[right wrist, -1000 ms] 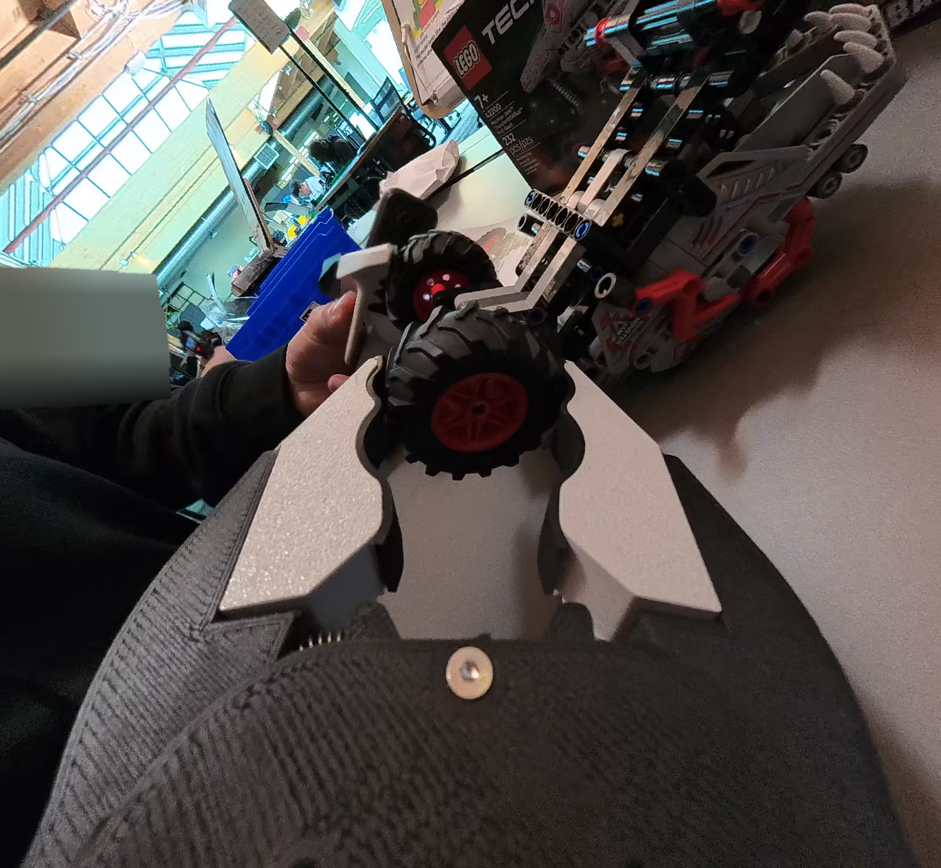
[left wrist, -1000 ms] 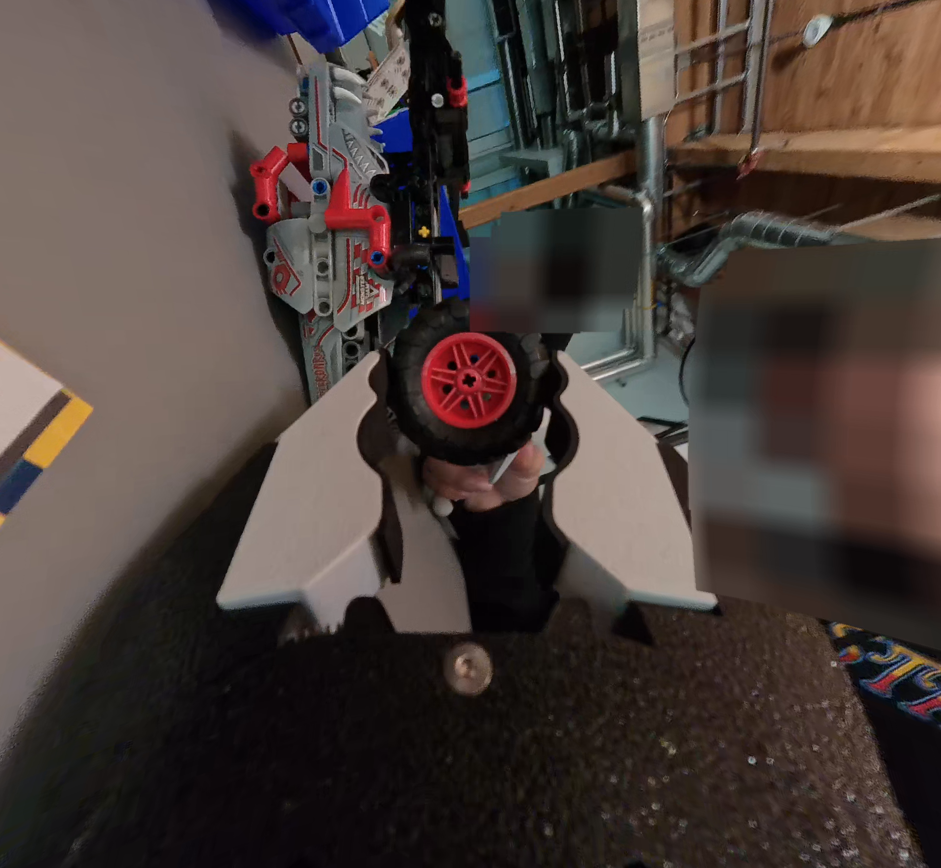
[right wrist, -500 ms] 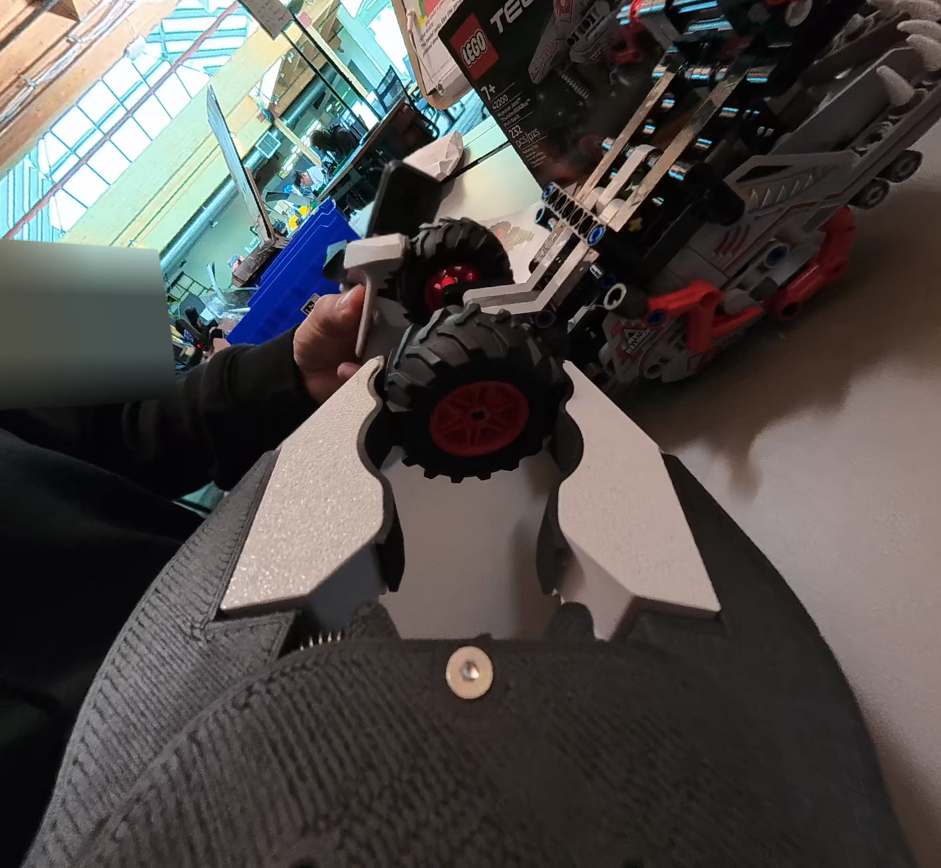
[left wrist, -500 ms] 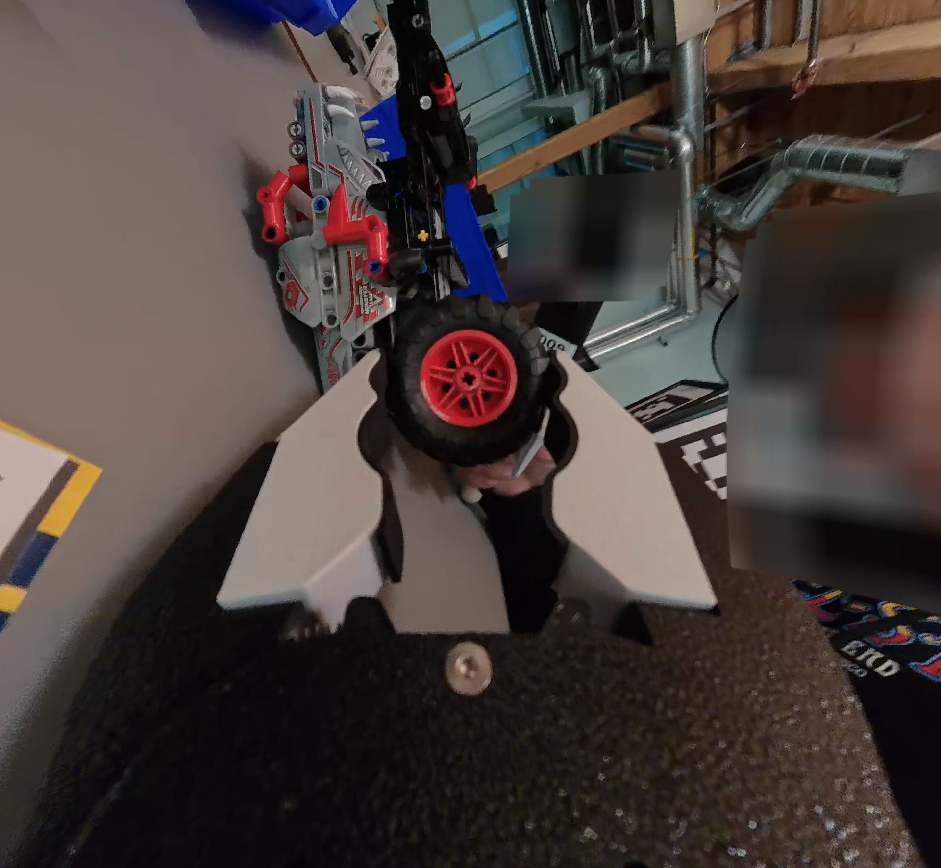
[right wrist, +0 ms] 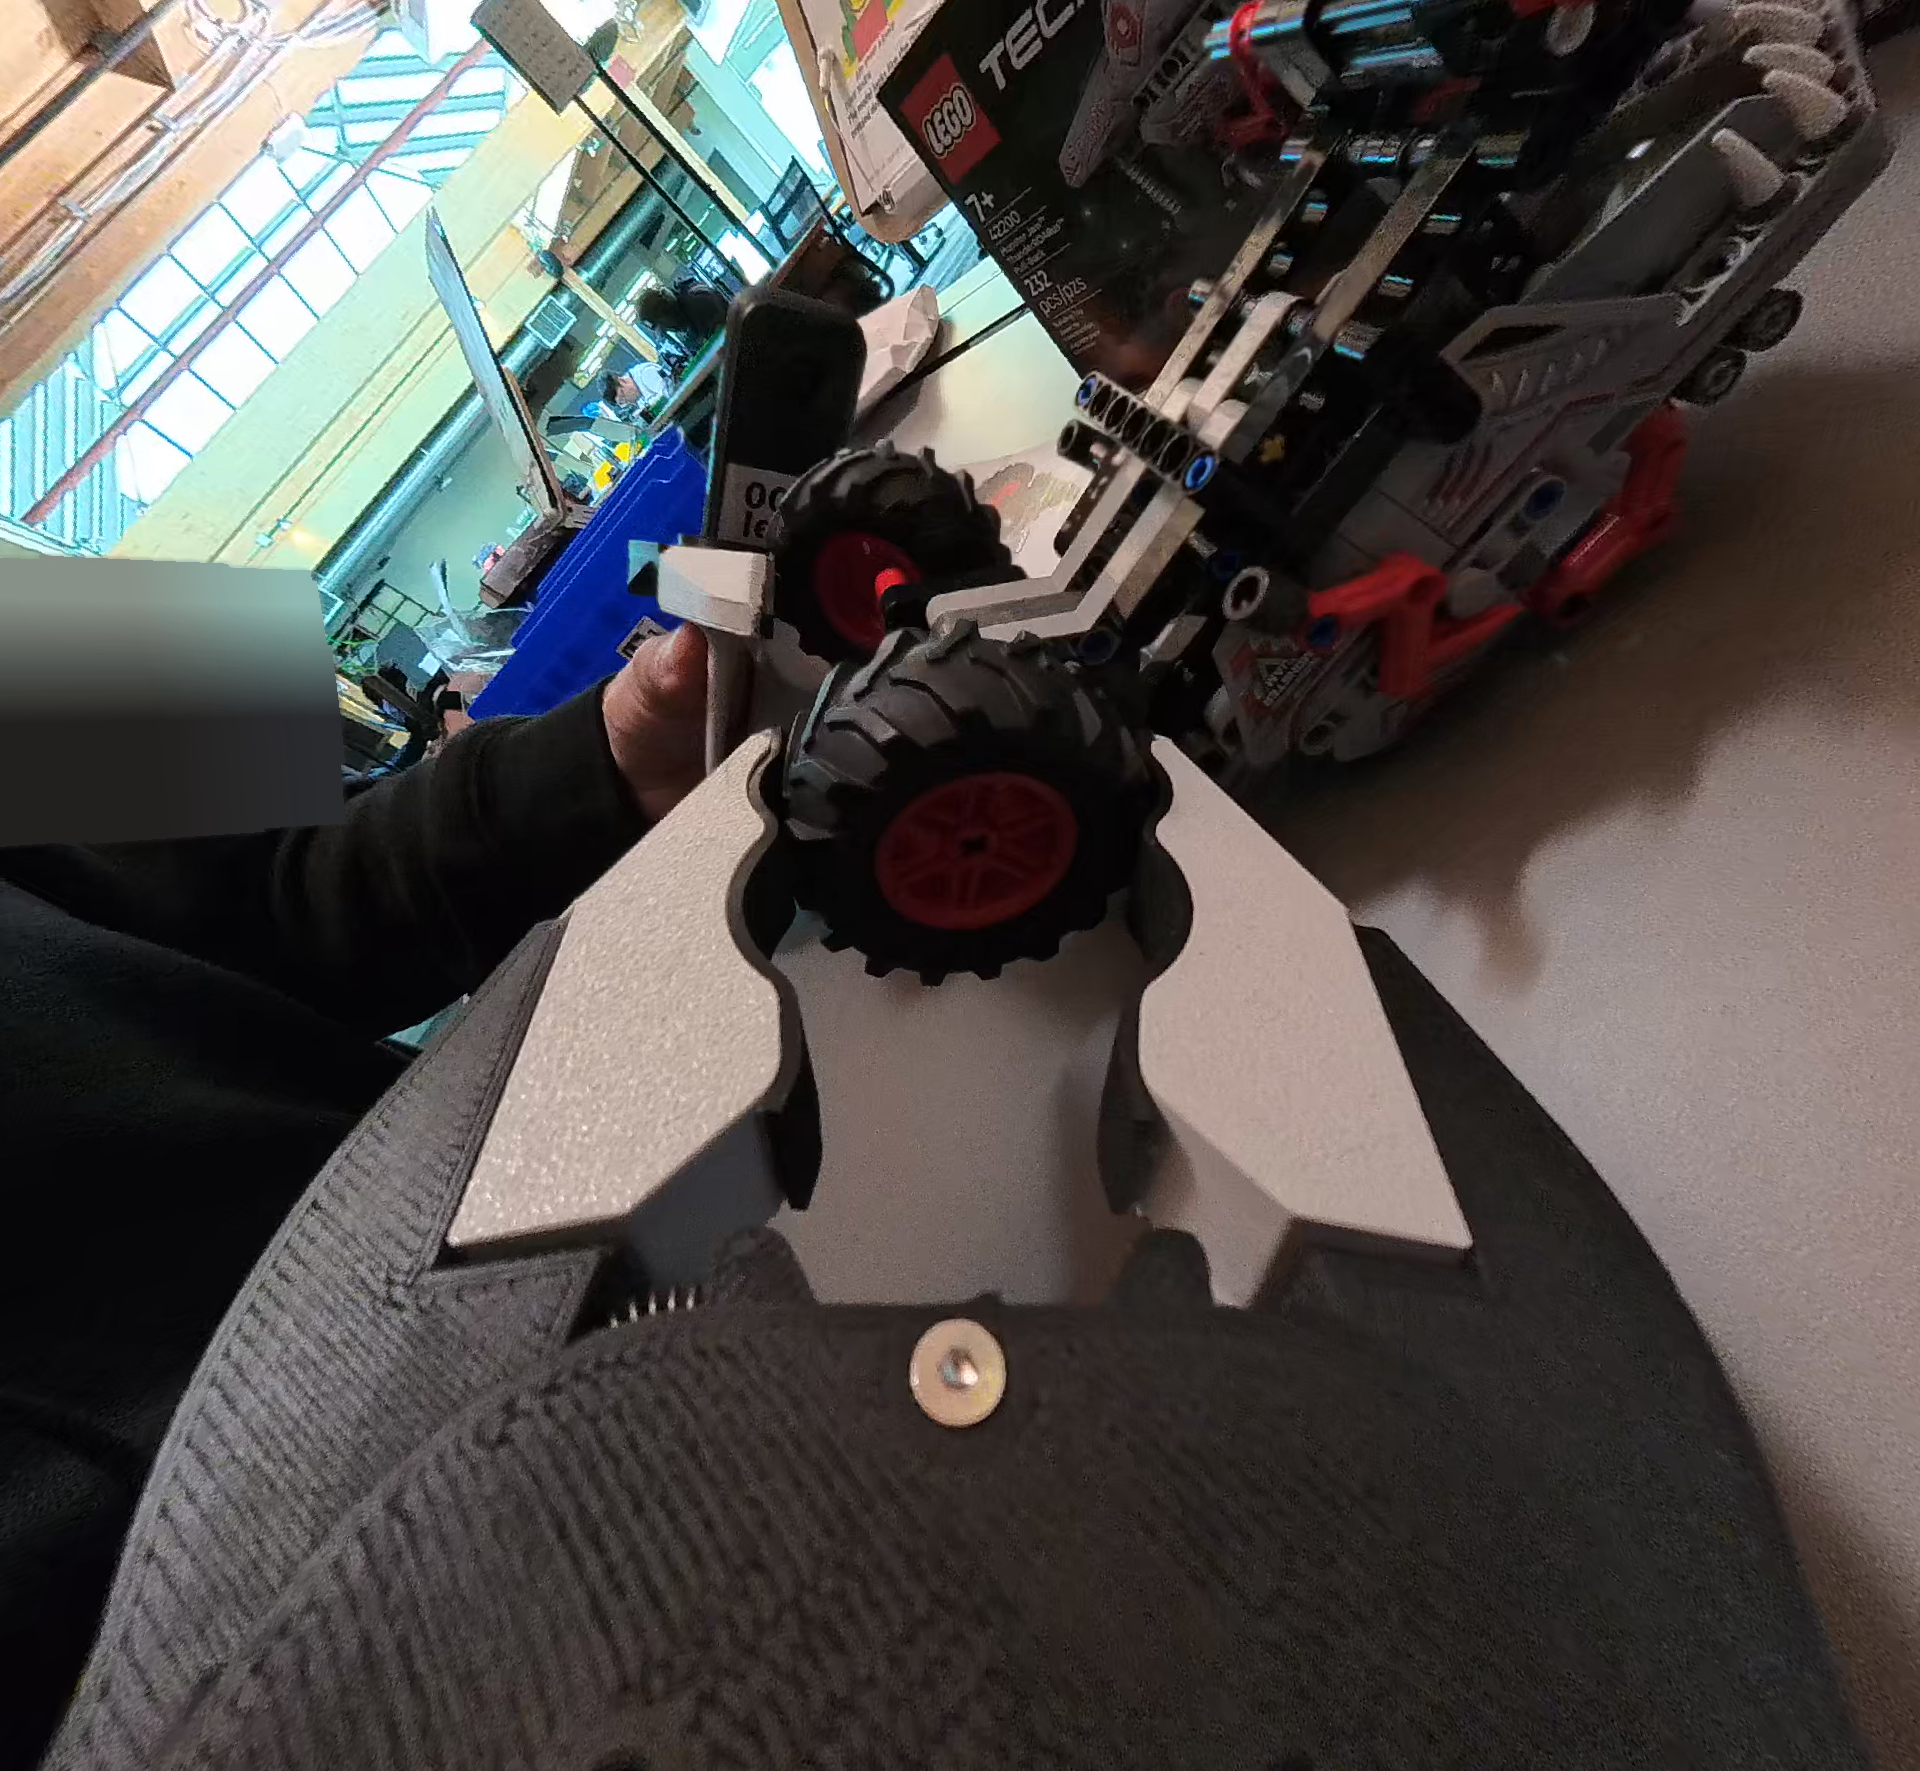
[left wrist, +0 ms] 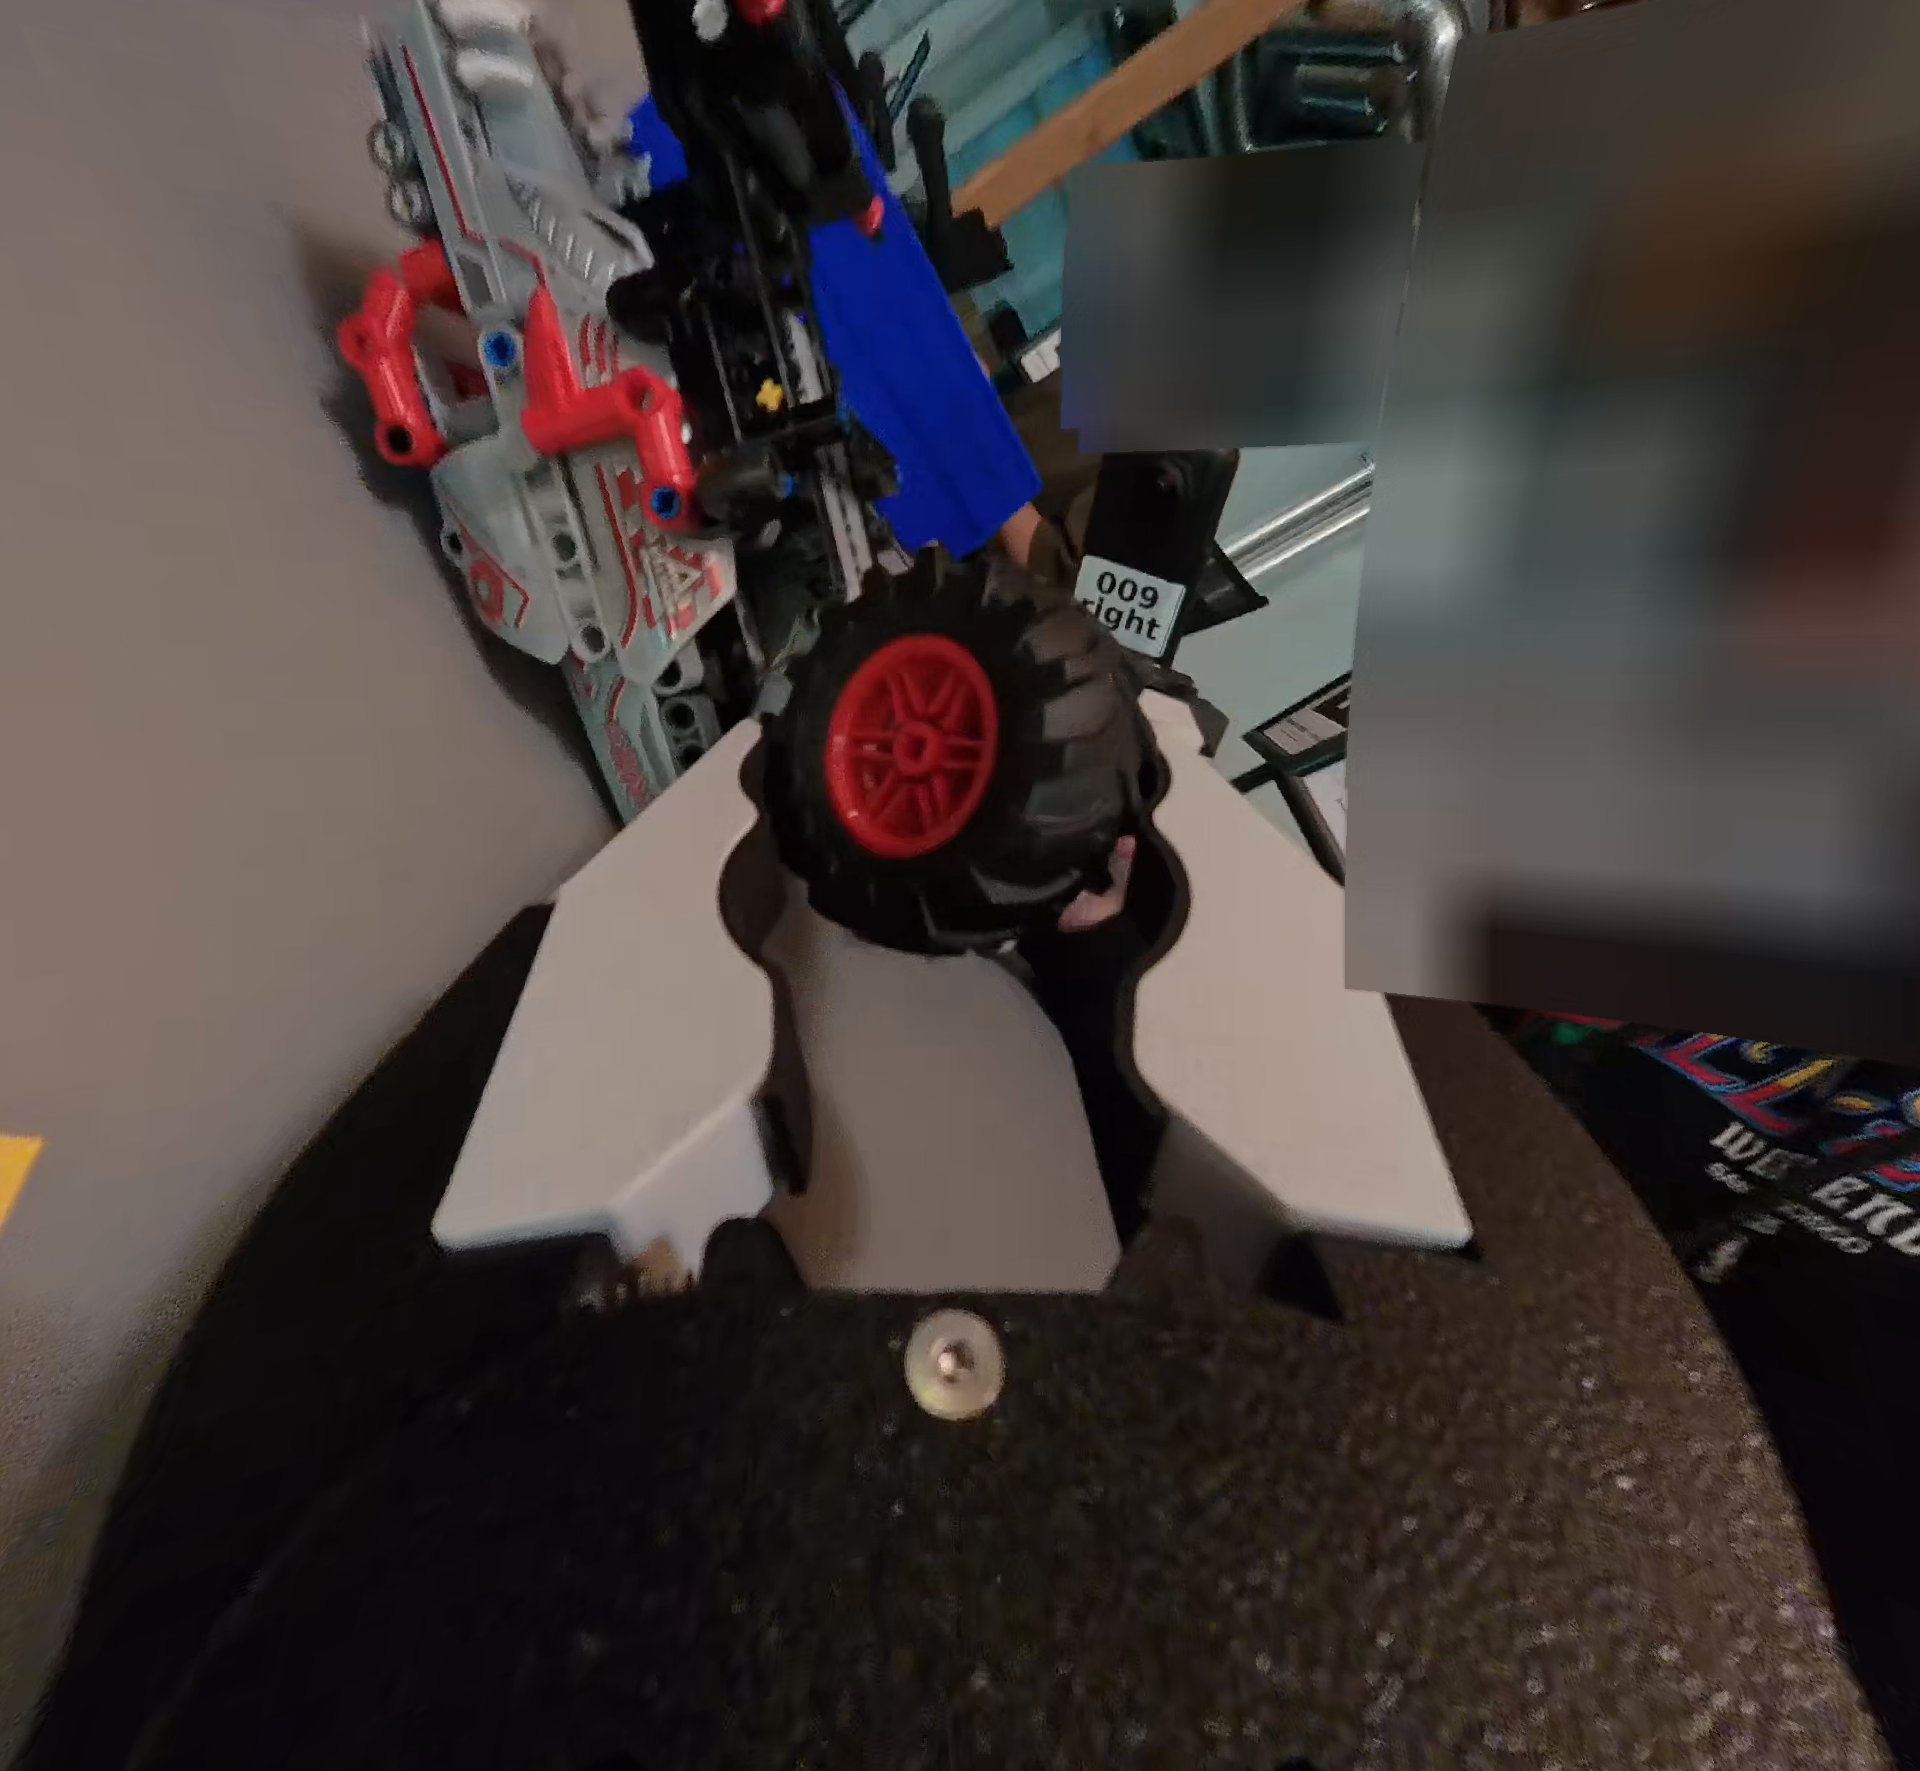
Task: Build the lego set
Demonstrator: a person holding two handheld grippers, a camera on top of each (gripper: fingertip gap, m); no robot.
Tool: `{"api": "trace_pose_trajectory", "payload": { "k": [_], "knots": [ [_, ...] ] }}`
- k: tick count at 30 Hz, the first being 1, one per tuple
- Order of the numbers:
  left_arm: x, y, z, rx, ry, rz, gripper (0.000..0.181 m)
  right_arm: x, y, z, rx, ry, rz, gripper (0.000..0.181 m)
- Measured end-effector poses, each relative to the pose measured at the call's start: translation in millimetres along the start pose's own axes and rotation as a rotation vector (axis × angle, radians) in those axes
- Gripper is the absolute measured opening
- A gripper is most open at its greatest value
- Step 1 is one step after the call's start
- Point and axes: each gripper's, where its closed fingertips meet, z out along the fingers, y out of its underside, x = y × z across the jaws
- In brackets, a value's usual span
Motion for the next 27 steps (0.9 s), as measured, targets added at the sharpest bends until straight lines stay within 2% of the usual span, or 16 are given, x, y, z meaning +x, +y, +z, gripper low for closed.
{"api": "trace_pose_trajectory", "payload": {
  "k": [1,6,14,20,24,27],
  "knots": [
    [-0.8,1.3,-0.3,-0.011,-0.003,0.004,0.063,0.0,-0.1,0.1,0.0,0.001,-0.001,0.064],
    [0.7,4.6,-2.3,-0.045,-0.004,0.046,0.064,0.1,0.0,0.1,-0.001,-0.004,0.005,0.064],
    [-10.2,9.8,-4.5,-0.135,-0.208,0.272,0.065,0.7,0.0,-0.5,-0.001,-0.004,0.006,0.064],
    [-15.7,8.8,-34.2,-0.178,-0.306,0.311,0.063,0.9,0.0,-0.9,-0.002,-0.004,0.006,0.064],
    [-24.7,26.5,-55.3,-0.341,-0.435,0.383,0.063,1.0,0.1,-1.1,-0.003,-0.006,0.007,0.064],
    [-35.2,41.5,-66.7,-0.494,-0.576,0.535,0.063,1.0,0.2,-1.2,-0.004,-0.007,0.008,0.064]
  ]
}}
